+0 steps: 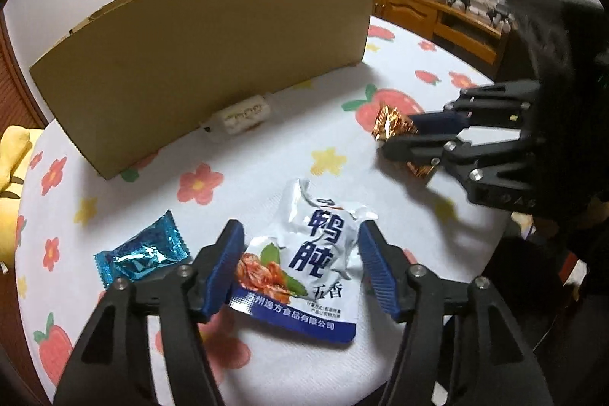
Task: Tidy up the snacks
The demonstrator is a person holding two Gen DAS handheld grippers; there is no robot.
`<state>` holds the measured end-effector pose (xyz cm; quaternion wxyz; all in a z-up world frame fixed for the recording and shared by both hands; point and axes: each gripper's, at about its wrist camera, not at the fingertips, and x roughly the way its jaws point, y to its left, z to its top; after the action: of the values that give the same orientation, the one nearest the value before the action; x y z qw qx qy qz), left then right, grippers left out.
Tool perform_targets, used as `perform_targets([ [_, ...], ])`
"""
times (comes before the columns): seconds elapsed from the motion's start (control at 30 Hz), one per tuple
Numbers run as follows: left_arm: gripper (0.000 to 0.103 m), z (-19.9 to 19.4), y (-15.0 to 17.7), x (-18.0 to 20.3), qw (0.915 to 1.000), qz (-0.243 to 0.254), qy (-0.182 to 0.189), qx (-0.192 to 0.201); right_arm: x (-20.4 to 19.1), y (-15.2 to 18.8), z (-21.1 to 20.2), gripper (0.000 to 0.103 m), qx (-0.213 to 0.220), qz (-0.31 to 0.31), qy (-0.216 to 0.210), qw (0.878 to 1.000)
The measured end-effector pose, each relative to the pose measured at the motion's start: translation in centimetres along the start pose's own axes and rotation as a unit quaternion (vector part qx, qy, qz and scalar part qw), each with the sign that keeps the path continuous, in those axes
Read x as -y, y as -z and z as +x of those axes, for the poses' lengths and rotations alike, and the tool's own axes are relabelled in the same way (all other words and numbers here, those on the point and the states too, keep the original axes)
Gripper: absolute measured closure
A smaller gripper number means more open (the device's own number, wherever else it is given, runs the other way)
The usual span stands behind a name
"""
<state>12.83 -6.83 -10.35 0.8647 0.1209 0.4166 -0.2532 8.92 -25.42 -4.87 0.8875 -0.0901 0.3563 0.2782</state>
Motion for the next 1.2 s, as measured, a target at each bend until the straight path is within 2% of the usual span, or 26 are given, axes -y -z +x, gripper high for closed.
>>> perform_targets([
  [0.03, 0.034, 0.1, 0.0, 0.0, 1.0, 0.001, -0.001, -0.001, -0.1, 0.0, -0.1, 0.084, 0.001, -0.001, 0.0, 1.0],
  [0.37, 0.032, 0.2, 0.2, -0.9, 0.9996, -0.011, 0.024, -0.007, -0.2, 0.2, -0.3, 0.083, 0.003, 0.001, -0.005, 1.0],
  [0.67, 0.032, -1.0, 0.3, -0.5, 0.9997, 0.002, 0.025, 0.005, -0.2, 0.3, -0.4, 0.083, 0.0, 0.002, -0.007, 1.0],
  [0.87, 0.027, 0.4, 0.5, -0.2, 0.9996, 0.013, 0.014, -0.021, -0.5, 0.3, -0.6, 0.083, 0.003, -0.004, -0.006, 1.0],
  [1.03, 0.026, 0.6, 0.4, -0.4, 0.9998, 0.009, 0.015, -0.008, -0.5, 0.3, -0.8, 0.083, 0.006, -0.004, -0.006, 1.0],
  [1.1, 0.031, 0.7, 0.4, -0.5, 0.9998, 0.006, 0.017, -0.002, -0.5, 0.3, -0.9, 0.083, 0.007, -0.003, -0.007, 1.0],
  [1.13, 0.044, 0.6, 0.4, -0.6, 0.9999, 0.004, 0.016, 0.003, -0.4, 0.3, -0.9, 0.083, 0.007, -0.003, -0.008, 1.0],
  [1.17, 0.05, 0.5, 0.2, -0.8, 0.9999, 0.0, 0.015, 0.004, -0.4, 0.3, -0.9, 0.083, 0.007, -0.002, -0.008, 1.0],
  [1.2, 0.051, 0.4, 0.2, -1.2, 0.9997, -0.01, 0.021, 0.005, -0.4, 0.3, -1.0, 0.083, 0.008, -0.002, -0.009, 1.0],
])
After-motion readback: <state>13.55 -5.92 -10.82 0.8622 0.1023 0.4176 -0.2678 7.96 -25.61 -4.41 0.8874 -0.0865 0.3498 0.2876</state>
